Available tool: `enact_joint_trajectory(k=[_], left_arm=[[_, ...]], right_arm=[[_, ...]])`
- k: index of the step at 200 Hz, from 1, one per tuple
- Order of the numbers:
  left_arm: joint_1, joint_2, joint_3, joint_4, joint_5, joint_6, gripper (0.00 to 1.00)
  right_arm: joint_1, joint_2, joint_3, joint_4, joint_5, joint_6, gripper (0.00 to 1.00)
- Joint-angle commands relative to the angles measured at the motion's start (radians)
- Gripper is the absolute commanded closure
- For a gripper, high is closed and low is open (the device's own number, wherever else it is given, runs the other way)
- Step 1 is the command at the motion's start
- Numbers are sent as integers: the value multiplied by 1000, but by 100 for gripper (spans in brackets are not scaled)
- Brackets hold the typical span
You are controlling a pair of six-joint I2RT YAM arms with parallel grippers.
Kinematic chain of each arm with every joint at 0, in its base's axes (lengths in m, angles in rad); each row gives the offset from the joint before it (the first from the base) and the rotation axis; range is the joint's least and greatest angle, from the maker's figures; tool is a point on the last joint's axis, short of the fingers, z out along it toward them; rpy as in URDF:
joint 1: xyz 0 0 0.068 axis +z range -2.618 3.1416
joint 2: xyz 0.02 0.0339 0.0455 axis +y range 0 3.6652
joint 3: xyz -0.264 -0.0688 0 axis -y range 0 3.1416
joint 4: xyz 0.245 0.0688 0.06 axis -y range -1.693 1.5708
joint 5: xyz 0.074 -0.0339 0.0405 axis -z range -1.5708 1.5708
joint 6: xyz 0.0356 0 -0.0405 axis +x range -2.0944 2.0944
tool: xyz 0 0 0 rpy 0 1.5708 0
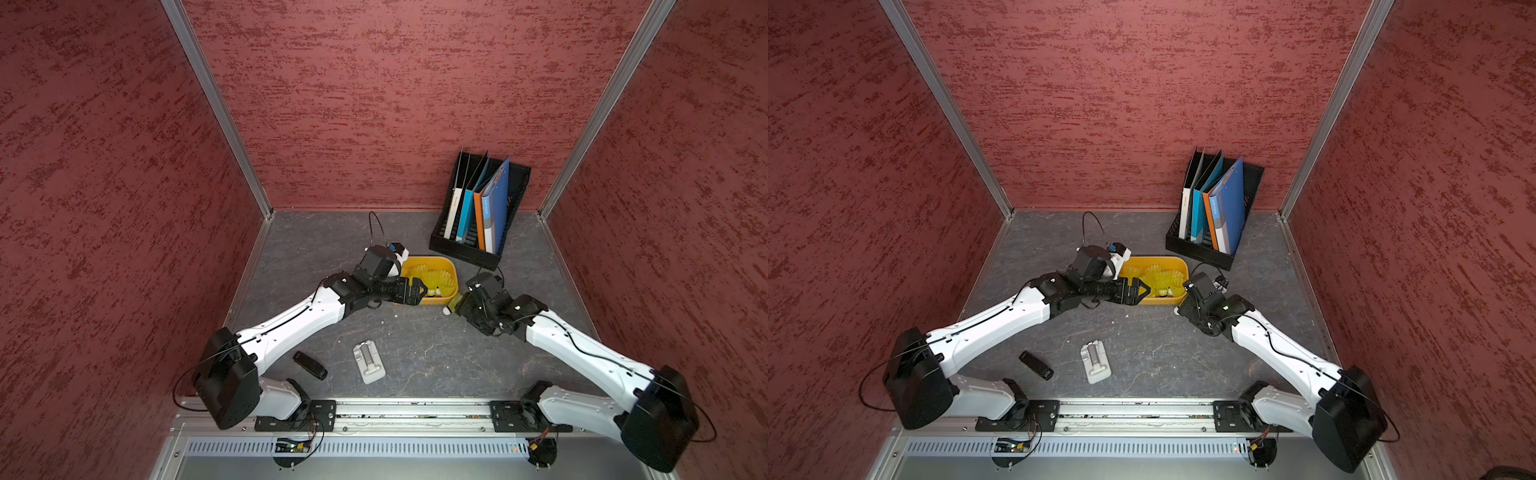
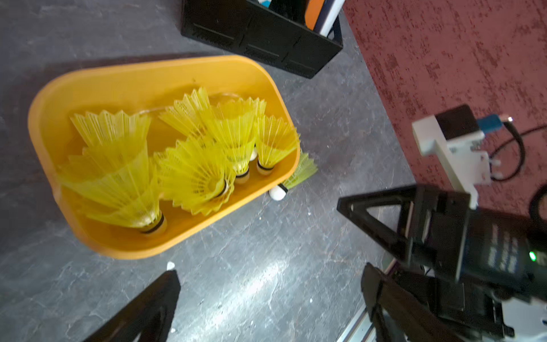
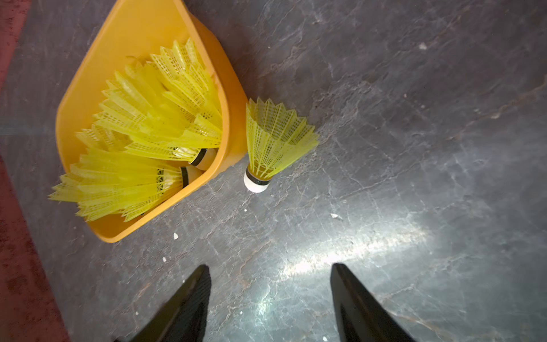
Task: Put the shuttlecocks into the storage box
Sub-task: Pick up the shuttlecock at the center of the board.
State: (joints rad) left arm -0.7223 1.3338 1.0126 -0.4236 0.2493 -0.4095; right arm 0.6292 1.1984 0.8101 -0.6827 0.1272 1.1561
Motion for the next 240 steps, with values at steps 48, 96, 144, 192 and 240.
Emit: enact_joint_trajectory(k=[48, 96, 144, 192, 240], left_arm=[[11, -142, -158, 37, 126, 35, 0], [20, -170, -258, 119, 116, -43, 0], [21, -211, -344, 197, 119, -114, 0], [33, -232, -333, 164, 119, -98, 0], [49, -247, -375, 201, 112, -150, 0]], right_arm=[[51, 129, -33, 191, 124, 169, 40], [59, 191, -55, 283, 118, 211, 40], [63, 249, -60, 333, 123, 224, 41], [63, 302, -53, 357, 135, 249, 44], [62, 344, -67, 422, 135, 269, 46]])
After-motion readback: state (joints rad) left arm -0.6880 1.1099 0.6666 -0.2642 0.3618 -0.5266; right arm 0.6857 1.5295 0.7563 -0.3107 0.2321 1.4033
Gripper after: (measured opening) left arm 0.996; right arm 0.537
